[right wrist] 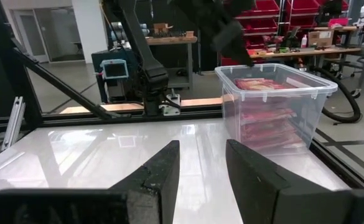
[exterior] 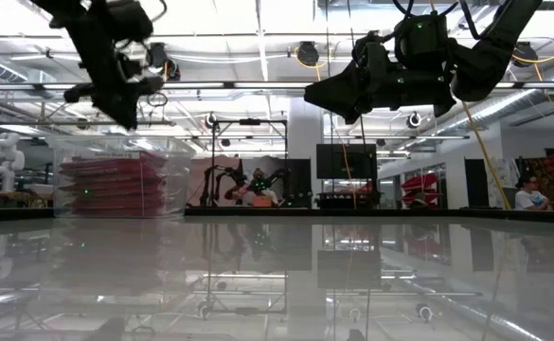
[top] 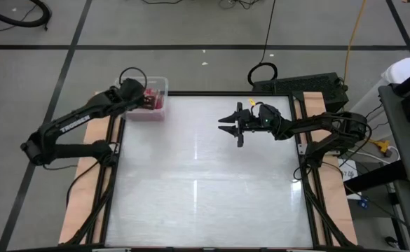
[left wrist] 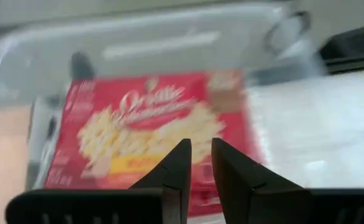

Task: Sort popcorn bags into baskets
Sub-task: Return to Home Position

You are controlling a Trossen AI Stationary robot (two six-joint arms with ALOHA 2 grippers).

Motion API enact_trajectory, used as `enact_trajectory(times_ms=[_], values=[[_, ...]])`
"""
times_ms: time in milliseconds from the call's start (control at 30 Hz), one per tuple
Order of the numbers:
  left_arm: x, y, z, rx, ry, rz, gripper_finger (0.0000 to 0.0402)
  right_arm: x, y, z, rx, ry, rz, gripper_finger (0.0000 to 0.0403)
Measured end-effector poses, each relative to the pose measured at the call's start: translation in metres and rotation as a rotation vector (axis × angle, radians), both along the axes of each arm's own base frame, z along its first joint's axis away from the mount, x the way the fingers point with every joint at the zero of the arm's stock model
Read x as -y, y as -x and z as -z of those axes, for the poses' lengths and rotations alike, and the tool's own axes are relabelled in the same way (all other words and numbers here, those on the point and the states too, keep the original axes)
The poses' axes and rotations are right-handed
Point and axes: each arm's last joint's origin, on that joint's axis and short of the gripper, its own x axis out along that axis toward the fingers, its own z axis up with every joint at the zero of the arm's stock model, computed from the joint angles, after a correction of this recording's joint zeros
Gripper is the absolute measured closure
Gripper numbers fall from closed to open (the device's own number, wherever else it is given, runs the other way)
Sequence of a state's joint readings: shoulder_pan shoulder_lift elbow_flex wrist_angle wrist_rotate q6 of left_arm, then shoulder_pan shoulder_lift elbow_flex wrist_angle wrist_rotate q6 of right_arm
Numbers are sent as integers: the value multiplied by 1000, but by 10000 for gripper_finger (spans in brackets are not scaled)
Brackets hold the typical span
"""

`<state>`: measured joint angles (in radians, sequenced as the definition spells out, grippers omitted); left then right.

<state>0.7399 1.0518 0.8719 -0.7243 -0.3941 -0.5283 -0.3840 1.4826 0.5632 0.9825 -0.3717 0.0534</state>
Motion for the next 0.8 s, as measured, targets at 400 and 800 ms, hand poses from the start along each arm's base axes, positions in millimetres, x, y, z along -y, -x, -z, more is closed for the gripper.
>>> enact_trajectory(times_ms=[400,800], values=[[80,-32,-41,127,-297,605,337,-4,2,5,-86,-27,-15,329],[147,-55,2,269,-497,980,395,-46,7,-11,-160,1,-64,400]])
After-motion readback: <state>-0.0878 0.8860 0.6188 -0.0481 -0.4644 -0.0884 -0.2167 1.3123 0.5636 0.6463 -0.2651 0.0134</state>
